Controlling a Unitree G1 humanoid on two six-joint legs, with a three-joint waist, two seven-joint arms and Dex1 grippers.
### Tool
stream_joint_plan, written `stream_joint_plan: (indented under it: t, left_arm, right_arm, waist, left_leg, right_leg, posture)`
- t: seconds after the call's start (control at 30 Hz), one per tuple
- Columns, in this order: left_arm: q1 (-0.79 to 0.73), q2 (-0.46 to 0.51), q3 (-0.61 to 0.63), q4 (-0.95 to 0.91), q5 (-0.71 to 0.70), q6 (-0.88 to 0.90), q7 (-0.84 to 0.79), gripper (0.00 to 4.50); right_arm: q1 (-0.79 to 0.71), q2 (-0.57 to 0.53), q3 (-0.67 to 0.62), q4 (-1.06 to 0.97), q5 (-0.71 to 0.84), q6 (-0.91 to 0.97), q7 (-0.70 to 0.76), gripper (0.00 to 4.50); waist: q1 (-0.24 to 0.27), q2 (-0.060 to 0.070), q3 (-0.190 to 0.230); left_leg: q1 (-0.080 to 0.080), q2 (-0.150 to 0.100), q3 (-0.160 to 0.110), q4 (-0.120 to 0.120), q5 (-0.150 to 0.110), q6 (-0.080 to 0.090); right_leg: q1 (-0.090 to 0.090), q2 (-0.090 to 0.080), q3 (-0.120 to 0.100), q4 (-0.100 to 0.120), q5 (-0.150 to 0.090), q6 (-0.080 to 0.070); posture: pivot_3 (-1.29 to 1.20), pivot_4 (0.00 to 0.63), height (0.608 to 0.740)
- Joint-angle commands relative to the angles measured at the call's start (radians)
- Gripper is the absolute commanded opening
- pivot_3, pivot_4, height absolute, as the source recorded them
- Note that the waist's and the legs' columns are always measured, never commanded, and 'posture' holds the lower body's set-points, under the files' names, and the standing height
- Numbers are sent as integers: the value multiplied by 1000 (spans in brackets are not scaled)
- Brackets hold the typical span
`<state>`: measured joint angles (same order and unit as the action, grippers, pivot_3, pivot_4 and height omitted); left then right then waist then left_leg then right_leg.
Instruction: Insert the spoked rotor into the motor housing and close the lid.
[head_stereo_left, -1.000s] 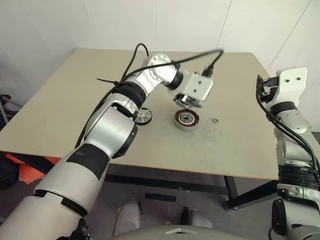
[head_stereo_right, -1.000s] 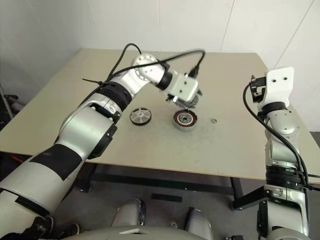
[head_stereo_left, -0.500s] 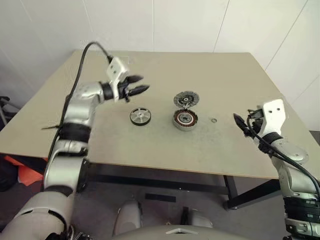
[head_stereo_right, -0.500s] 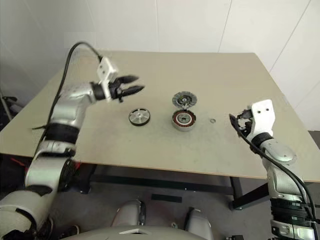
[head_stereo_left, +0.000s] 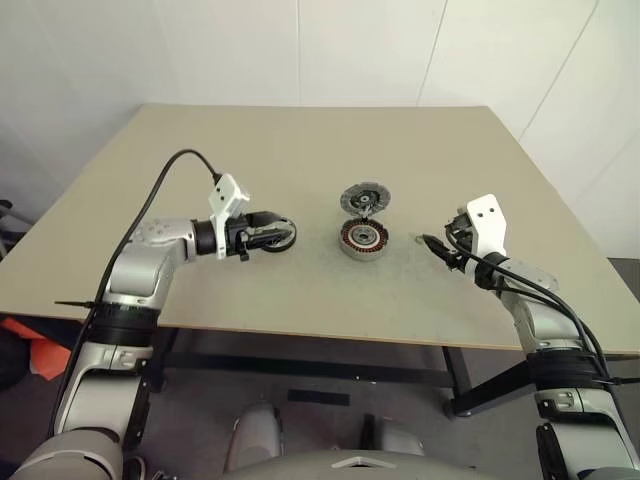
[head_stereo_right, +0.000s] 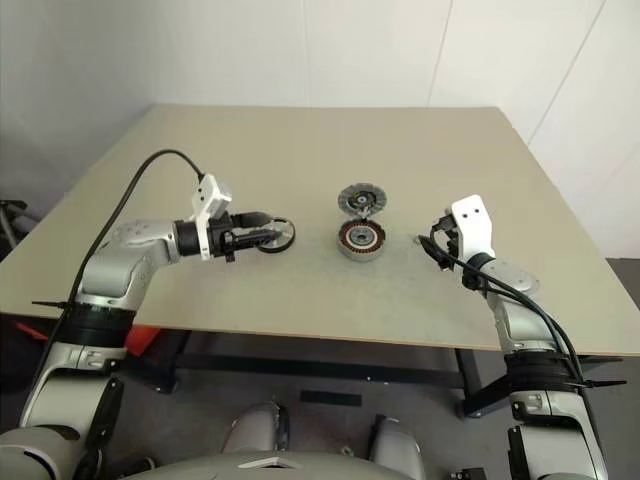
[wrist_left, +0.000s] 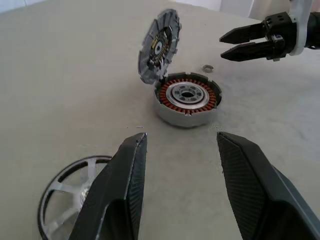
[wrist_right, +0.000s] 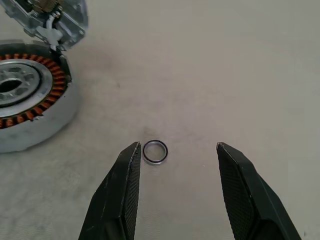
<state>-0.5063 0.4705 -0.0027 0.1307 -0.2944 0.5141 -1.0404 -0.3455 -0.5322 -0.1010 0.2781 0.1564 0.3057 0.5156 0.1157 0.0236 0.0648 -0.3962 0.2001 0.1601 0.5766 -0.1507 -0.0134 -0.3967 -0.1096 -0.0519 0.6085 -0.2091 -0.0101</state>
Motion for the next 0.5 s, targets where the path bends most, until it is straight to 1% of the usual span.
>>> stream_joint_plan:
  t: [0.03,0.13,0.17,0.4,0.5]
  left_arm:
    - [24,-25,27,47,-14,-56,46,2345]
    - [28,-67,58,29,-81,-10,68,2345]
    - [28,-69,54,16,-85,-6,71,2345]
    - [-15,-25,9,16,-37,-59,72,2345]
    - [-39,-24,2,34,-31,-65,79,2345]
  right_arm:
    - [-51,-8,-5,28,-16,-43,-1,2661]
    - [-74,0,2,53,-22,-53,4,2661]
    - [-85,5,5,64,-27,-57,2,2661]
    - [-131,49,36,130,-47,-85,-2,2661]
    - [-150,67,44,182,-57,-104,-5,2661]
  waist:
    - [-7,0,0]
    - [-9,0,0]
    - [-9,0,0]
    - [-20,0,0]
    - [-20,0,0]
  left_leg:
    - [-1,1,0,0,0,0]
    - [-2,2,1,0,0,-1]
    - [-3,2,1,0,0,-1]
    - [0,4,2,0,1,-2]
    - [0,3,2,0,1,-2]
  right_leg:
    - [-1,1,0,0,0,0]
    - [-2,2,-1,0,0,0]
    - [-2,1,-1,0,0,0]
    - [-1,2,0,1,0,0]
    - [-1,2,0,1,0,0]
  posture:
    - [0,0,740]
    - [0,0,740]
    - [0,0,740]
    - [0,0,740]
    - [0,0,740]
